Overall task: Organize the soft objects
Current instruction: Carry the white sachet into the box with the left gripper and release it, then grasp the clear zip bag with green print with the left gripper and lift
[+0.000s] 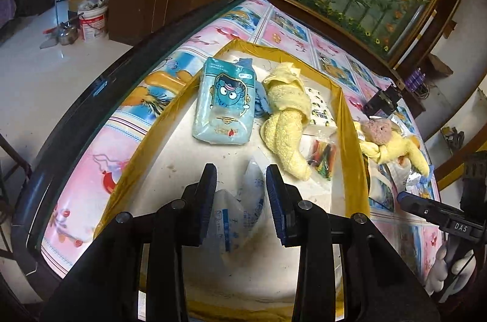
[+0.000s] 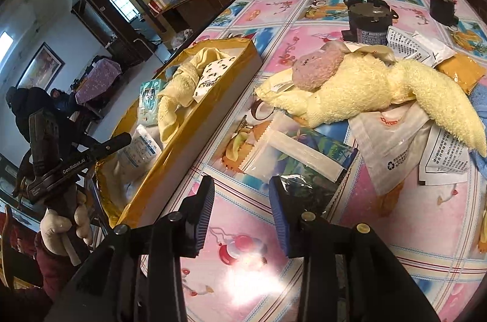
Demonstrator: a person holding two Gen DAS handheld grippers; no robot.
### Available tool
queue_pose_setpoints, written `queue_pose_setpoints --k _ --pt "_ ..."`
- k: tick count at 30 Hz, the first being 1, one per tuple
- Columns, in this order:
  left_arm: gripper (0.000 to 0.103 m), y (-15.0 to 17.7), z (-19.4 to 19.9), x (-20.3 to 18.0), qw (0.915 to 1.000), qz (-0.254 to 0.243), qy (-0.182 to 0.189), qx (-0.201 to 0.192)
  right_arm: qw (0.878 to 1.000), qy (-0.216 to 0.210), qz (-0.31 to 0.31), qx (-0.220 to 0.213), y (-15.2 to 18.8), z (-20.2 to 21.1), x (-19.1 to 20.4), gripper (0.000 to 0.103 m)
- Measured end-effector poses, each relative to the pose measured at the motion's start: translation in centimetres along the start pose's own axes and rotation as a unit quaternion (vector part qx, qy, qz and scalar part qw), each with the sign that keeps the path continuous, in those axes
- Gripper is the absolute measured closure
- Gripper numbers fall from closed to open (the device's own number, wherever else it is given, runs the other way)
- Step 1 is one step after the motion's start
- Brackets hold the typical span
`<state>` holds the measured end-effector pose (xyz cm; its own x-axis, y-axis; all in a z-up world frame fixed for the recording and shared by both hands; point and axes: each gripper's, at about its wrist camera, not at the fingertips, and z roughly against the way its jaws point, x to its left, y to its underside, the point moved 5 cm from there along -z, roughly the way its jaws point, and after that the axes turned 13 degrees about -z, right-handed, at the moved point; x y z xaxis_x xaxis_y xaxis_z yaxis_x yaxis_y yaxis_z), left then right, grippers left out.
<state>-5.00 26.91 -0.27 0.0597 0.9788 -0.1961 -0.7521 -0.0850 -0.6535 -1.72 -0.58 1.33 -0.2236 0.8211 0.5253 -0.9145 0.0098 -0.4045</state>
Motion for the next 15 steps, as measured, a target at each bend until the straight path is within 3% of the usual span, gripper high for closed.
queue_pose_setpoints --k 5,8,12,15 --pt "0.056 -0.3 0.6 0.7 0.9997 0.012 -0.017 -0.011 1.0 0.002 0.001 0.002 0.1 -0.3 0.3 0.066" --pt "0.053 -0.8 1.7 0.7 0.9991 0.022 -0.023 -0.027 1.0 0.001 -0.003 -0.002 0.0 -0.1 0.1 0.066" --pt "0.051 -1.9 3.5 -1.3 0.9985 0.004 -0.002 -0.055 1.0 0.004 -0.022 -0.017 -0.2 1.0 -1.4 0.066" --pt "0.044 -2.5 4.1 -4.0 0.9974 -0.024 0.024 -0.064 0.998 0.011 -0.046 -0.032 -0.3 2.3 -3.4 0.066"
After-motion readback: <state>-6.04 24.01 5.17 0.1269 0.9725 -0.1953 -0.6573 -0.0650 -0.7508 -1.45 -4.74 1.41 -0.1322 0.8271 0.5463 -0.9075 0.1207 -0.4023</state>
